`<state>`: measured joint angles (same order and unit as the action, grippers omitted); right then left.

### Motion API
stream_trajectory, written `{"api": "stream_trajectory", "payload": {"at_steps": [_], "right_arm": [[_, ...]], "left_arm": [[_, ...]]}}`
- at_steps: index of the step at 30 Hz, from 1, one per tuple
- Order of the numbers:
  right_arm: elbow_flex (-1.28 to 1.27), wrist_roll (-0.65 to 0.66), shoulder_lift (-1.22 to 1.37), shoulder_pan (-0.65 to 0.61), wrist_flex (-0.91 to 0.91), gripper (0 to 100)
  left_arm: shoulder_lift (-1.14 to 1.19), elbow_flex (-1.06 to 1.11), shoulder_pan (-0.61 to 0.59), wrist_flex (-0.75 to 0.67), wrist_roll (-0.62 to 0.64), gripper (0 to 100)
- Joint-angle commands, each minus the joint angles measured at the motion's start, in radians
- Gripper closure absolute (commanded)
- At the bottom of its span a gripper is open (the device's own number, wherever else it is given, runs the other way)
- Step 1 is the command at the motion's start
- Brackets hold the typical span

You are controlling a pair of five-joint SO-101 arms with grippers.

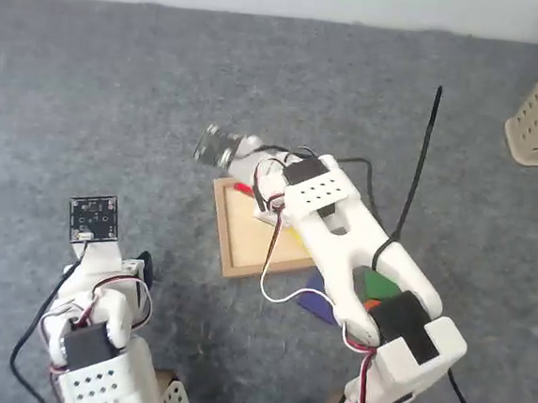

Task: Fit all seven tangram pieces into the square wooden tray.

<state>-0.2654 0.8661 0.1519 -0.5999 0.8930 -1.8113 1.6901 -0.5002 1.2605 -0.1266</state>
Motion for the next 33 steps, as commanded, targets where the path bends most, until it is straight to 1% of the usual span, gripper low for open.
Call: {"api": "stream_trajectory", "payload": {"at_steps": [1, 7, 11, 14, 19, 22, 23, 27, 29, 33], "right_arm": [[0.028, 0.158, -0.081, -0.010, -0.088, 99.3], [0.006, 0.333, 0.041, -0.012, -0.295, 99.3], [-0.026, 0.413, 0.139, -0.018, -0.424, 99.3], [-0.034, 0.436, 0.160, -0.021, -0.426, 99.3], [-0.044, 0.437, 0.159, -0.016, -0.421, 99.3], [-0.046, 0.437, 0.159, -0.016, -0.372, 99.1], [-0.044, 0.436, 0.159, -0.016, -0.367, 97.9], [-0.051, 0.434, 0.119, -0.004, -0.357, 87.9], [-0.052, 0.433, 0.073, -0.001, -0.328, 87.1], [-0.057, 0.433, -0.041, -0.001, -0.275, 88.8]], "left_arm": [[-0.011, -0.005, 0.002, 0.003, 0.009, 77], [-0.011, -0.005, 0.002, 0.003, 0.009, 77], [-0.011, -0.005, 0.002, 0.003, 0.009, 77], [-0.011, -0.005, 0.002, 0.003, 0.009, 77], [-0.011, -0.005, 0.002, 0.003, 0.009, 77], [-0.011, -0.005, 0.002, 0.003, 0.009, 77], [-0.011, -0.005, 0.002, 0.003, 0.009, 77], [-0.011, -0.005, 0.002, 0.003, 0.009, 77], [-0.011, -0.005, 0.002, 0.003, 0.009, 77], [-0.011, -0.005, 0.002, 0.003, 0.009, 77]]}}
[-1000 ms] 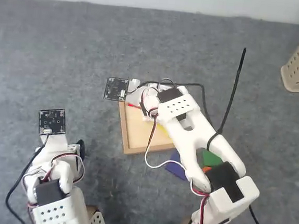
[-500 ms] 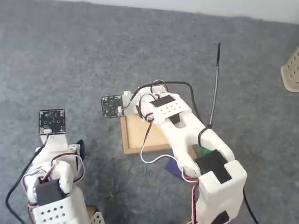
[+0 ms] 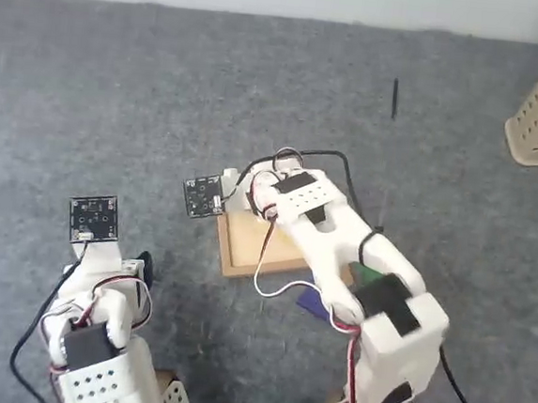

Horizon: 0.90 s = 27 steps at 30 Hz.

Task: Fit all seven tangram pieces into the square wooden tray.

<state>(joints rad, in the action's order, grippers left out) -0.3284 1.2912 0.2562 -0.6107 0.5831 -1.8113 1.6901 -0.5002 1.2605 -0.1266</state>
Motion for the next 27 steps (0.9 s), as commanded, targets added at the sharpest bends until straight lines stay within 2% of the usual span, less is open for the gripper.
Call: {"api": "stream_trajectory", "payload": {"at_steps": [1, 9, 15, 20, 24, 27], "right_arm": [[0.006, 0.008, -0.174, 0.010, 0.054, 89.0], [0.003, 0.003, -0.390, 0.007, 0.237, 89.0], [0.005, -0.094, -0.453, 0.012, 0.243, 89.0], [0.006, -0.201, -0.392, 0.027, 0.091, 90.1], [0.009, -0.345, -0.271, 0.031, -0.122, 99.1], [0.009, -0.354, -0.156, 0.031, -0.225, 98.6]], "left_arm": [[-0.011, -0.005, 0.002, 0.003, 0.009, 77], [-0.011, -0.005, 0.002, 0.003, 0.009, 77], [-0.011, -0.005, 0.002, 0.003, 0.009, 77], [-0.011, -0.005, 0.002, 0.003, 0.009, 77], [-0.011, -0.005, 0.002, 0.003, 0.009, 77], [-0.011, -0.005, 0.002, 0.003, 0.009, 77]]}}
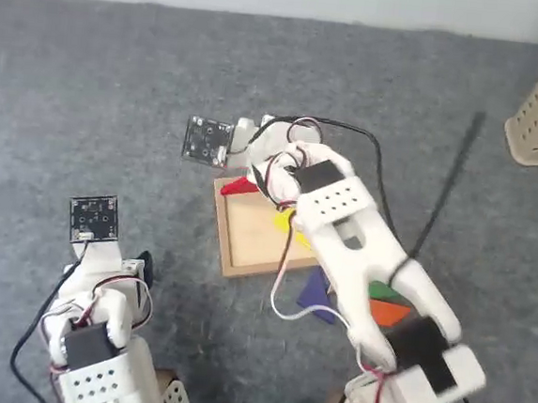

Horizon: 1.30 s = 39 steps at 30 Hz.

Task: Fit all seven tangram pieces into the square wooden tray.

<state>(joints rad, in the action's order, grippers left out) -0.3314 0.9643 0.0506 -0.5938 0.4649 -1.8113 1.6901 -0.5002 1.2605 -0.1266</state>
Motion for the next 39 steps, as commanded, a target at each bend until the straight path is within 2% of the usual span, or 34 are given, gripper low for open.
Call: {"api": "stream_trajectory", "payload": {"at_steps": [1, 7, 20, 30, 39], "right_arm": [[0.012, -0.028, 0.077, 0.015, -0.117, 99.1], [-0.012, -0.028, 0.117, 0.016, -0.091, 99.2], [-0.270, -0.028, -0.111, 0.012, -0.070, 99.2], [-0.292, -0.029, 0.058, -0.007, -0.073, 99.2], [-0.394, -0.034, 0.119, -0.005, -0.326, 99.2]], "left_arm": [[-0.011, -0.005, 0.002, 0.003, 0.009, 77], [-0.011, -0.005, 0.002, 0.003, 0.009, 77], [-0.011, -0.005, 0.002, 0.003, 0.009, 77], [-0.011, -0.005, 0.002, 0.003, 0.009, 77], [-0.011, -0.005, 0.002, 0.003, 0.009, 77]]}}
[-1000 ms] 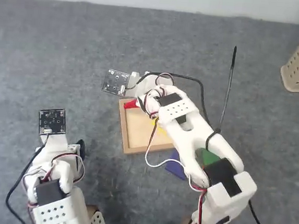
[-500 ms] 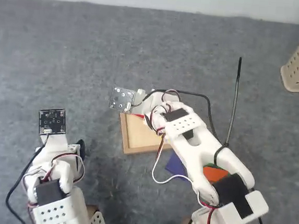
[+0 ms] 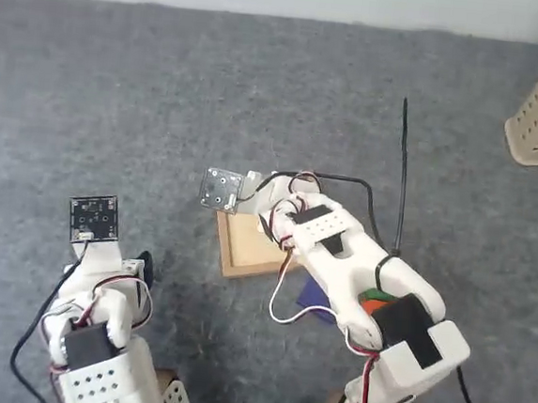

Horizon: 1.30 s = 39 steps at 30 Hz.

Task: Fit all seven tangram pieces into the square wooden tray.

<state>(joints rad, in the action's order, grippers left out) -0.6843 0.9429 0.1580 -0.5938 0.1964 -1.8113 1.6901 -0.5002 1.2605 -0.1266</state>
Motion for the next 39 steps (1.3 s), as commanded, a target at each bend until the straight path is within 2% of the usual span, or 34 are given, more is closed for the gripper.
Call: {"api": "stream_trajectory", "payload": {"at_steps": [1, 7, 17, 22, 29, 39], "right_arm": [[-0.058, -0.012, 0.002, -0.004, -0.071, 99.2], [-0.157, -0.012, -0.102, -0.001, -0.104, 99.2], [-0.437, -0.014, -0.539, 0.021, -0.105, 99.2], [-0.508, -0.014, -0.552, 0.068, -0.105, 99.2], [-0.529, -0.081, -0.552, 0.077, -0.105, 99.2], [-0.529, -0.083, -0.521, 0.076, -0.130, 99.2]], "left_arm": [[-0.011, -0.005, 0.002, 0.003, 0.009, 77], [-0.011, -0.005, 0.002, 0.003, 0.009, 77], [-0.011, -0.005, 0.002, 0.003, 0.009, 77], [-0.011, -0.005, 0.002, 0.003, 0.009, 77], [-0.011, -0.005, 0.002, 0.003, 0.009, 77], [-0.011, -0.005, 0.002, 0.003, 0.009, 77]]}}
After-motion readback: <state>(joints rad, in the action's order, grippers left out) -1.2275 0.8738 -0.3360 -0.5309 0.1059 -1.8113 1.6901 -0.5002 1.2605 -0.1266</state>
